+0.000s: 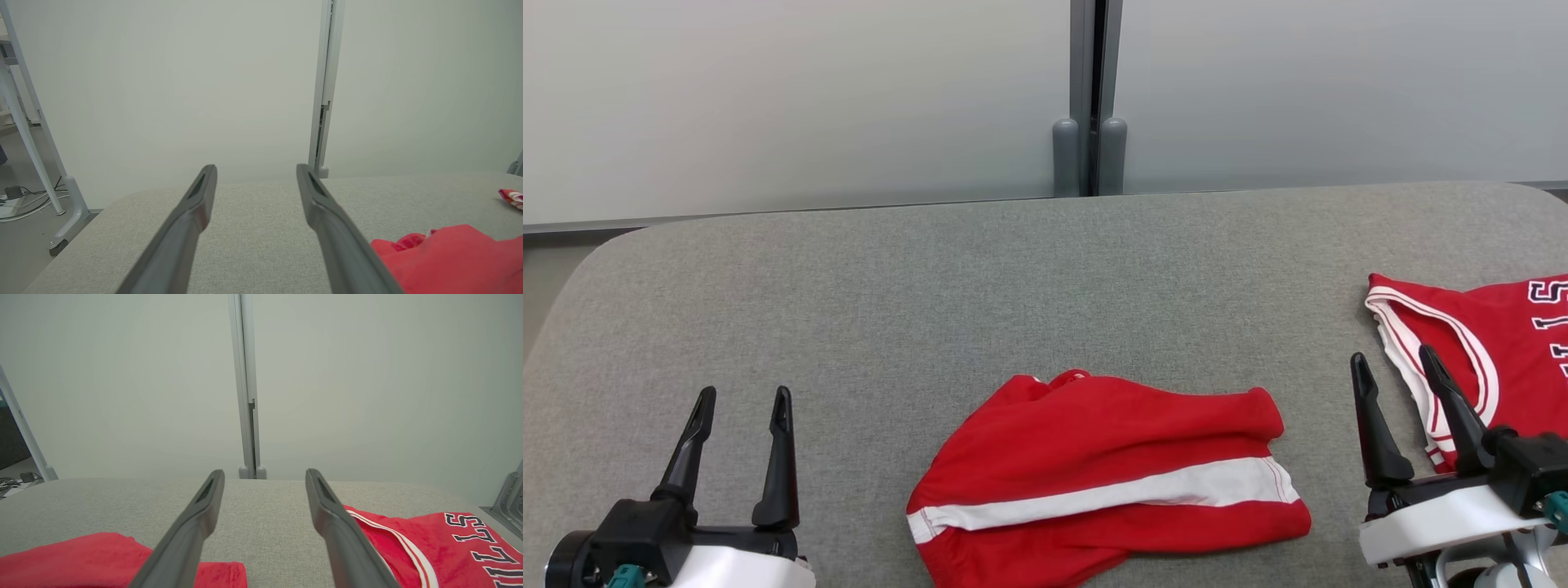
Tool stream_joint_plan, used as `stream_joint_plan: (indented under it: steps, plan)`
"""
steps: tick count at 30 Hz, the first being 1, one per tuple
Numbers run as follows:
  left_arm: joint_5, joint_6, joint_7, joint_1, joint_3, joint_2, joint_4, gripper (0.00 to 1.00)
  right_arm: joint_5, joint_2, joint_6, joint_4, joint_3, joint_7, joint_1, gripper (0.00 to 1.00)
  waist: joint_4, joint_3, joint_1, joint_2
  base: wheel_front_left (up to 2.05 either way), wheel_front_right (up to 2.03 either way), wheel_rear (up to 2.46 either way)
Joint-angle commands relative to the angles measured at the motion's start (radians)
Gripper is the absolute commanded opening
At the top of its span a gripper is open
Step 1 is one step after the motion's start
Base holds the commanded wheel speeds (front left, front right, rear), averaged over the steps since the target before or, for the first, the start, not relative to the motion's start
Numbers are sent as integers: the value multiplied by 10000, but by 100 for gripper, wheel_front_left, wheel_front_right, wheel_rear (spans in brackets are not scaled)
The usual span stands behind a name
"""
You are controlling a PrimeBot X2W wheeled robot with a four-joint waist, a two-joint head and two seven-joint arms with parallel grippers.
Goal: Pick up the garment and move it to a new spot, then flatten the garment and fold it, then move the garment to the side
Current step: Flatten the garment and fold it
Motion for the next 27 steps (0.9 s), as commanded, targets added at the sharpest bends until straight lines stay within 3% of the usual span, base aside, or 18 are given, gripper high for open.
stream_joint_plan:
  steps: [1, 10, 16, 22, 27]
  plan:
    - [83, -56, -39, 63, 47, -3, 33, 100, -29, -30, 4, -32, -20, 55, 70, 100, 5, 0, 0, -1, 0, 0, 0]
    - [-340, -412, 179, 27, -41, -63, -60, 100, -18, -87, 4, 110, -244, 531, -56, 100, 75, 81, 0, -1, 0, 0, 0]
    - [-1178, -764, 1896, 168, -483, -4, -303, 100, 346, -371, 4, 814, -183, 2452, -111, 100, 230, 194, 0, -1, 0, 0, 0]
    - [-1975, -834, 3584, 344, -873, 54, -455, 100, 1096, -564, 4, 1502, 450, 4272, -273, 100, 394, 320, 0, -1, 0, 0, 0]
    - [-2412, -845, 4750, 426, -1203, 202, -731, 100, 1513, -447, 4, 2084, 581, 5186, -553, 100, 541, 468, 0, -1, 0, 0, 0]
